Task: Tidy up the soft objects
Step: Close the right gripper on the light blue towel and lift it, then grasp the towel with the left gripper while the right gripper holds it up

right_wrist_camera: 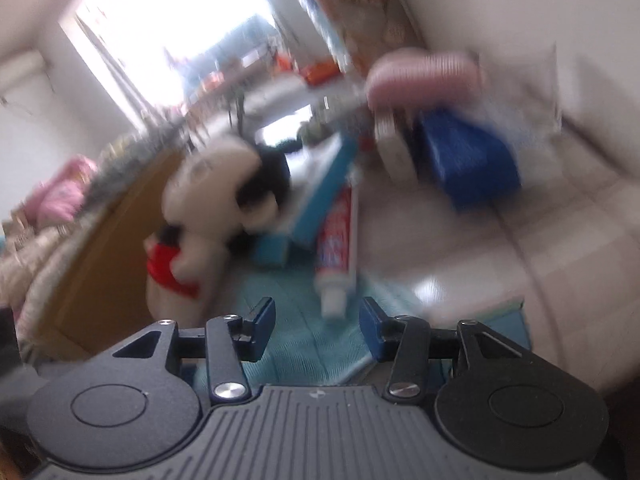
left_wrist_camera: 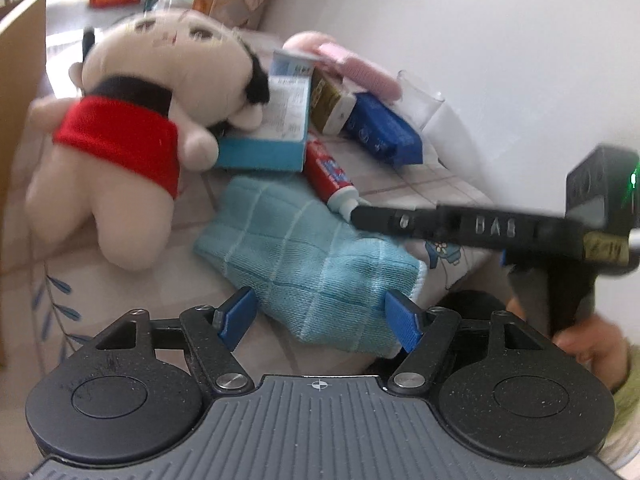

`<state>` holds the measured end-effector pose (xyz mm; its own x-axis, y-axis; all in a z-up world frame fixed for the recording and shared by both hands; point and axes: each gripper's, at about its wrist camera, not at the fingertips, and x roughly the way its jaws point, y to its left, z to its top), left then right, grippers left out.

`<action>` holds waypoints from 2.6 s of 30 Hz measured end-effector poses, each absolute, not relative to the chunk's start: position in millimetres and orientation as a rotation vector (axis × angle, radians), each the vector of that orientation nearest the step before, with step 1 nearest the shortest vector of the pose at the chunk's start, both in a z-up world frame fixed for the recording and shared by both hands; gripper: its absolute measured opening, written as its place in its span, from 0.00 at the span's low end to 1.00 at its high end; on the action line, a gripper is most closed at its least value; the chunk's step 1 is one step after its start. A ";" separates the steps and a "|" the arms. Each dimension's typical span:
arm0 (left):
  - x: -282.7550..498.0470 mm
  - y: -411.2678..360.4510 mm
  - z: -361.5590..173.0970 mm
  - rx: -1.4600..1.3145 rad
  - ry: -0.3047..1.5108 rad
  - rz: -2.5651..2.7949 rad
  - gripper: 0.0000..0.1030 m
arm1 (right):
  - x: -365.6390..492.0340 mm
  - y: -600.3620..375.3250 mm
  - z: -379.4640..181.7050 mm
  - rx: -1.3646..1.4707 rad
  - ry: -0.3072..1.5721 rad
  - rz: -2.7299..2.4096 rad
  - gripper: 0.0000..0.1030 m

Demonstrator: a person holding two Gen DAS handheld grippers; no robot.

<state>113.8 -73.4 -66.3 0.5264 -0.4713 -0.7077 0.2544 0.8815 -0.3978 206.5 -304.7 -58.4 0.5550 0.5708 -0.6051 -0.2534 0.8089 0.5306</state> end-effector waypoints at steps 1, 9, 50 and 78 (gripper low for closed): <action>116.6 -72.8 -68.8 -0.271 0.931 -0.444 0.71 | 205.4 -304.0 -61.4 0.413 0.859 0.516 0.50; 123.5 -73.0 -77.2 -0.295 0.934 -0.506 0.81 | 206.4 -295.8 -64.5 0.492 0.956 0.693 0.69; 88.3 -67.4 -55.9 -0.293 0.808 -0.528 0.89 | 186.9 -318.6 -56.1 0.526 0.776 0.728 0.21; 149.6 -90.4 -82.5 -0.435 0.972 -0.302 0.54 | 85.2 -239.4 -59.9 -0.477 0.388 0.655 0.21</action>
<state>149.6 -90.4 -82.5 0.5328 -0.4345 -0.7261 0.0535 0.8737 -0.4836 85.2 -239.4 -59.9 0.7290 0.4841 -0.4839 -0.6571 0.6930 -0.2966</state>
